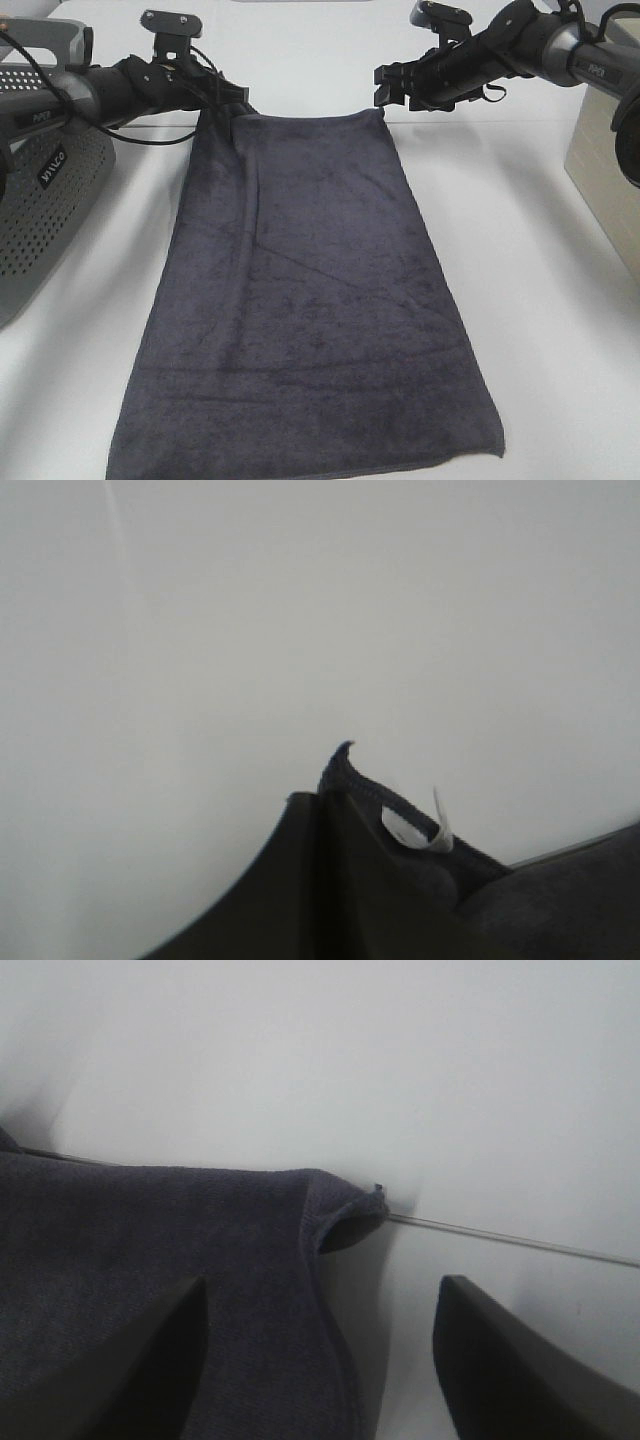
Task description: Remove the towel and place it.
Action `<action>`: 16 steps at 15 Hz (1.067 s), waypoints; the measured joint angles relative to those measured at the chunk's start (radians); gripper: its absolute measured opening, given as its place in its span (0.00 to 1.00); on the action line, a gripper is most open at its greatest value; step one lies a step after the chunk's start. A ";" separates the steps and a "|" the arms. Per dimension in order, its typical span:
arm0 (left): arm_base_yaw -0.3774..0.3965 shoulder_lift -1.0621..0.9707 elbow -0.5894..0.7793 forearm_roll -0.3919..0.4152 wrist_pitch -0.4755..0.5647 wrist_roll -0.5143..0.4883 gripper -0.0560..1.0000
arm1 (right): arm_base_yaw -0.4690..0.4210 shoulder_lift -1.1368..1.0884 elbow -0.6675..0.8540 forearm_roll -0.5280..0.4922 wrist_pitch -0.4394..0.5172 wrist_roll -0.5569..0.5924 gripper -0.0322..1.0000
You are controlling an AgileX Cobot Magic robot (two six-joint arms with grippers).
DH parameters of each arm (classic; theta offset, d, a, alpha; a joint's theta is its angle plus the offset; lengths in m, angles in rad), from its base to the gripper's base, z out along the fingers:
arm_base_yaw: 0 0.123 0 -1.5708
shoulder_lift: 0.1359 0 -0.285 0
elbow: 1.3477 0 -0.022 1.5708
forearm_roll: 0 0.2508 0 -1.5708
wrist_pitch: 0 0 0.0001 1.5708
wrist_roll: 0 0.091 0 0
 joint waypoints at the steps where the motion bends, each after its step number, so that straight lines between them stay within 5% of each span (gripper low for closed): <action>1: 0.016 0.000 0.000 0.000 0.000 -0.023 0.05 | 0.000 0.000 0.000 0.000 0.003 0.000 0.65; 6: 0.049 0.006 0.000 0.000 0.012 -0.088 0.06 | 0.000 0.000 0.000 0.000 0.004 0.000 0.65; 12: 0.048 0.027 -0.002 0.001 0.023 -0.089 0.88 | 0.000 0.000 0.000 -0.001 0.007 0.000 0.65; 16: 0.048 -0.053 -0.004 0.006 0.167 -0.089 0.93 | 0.000 -0.024 0.000 -0.008 0.064 0.000 0.65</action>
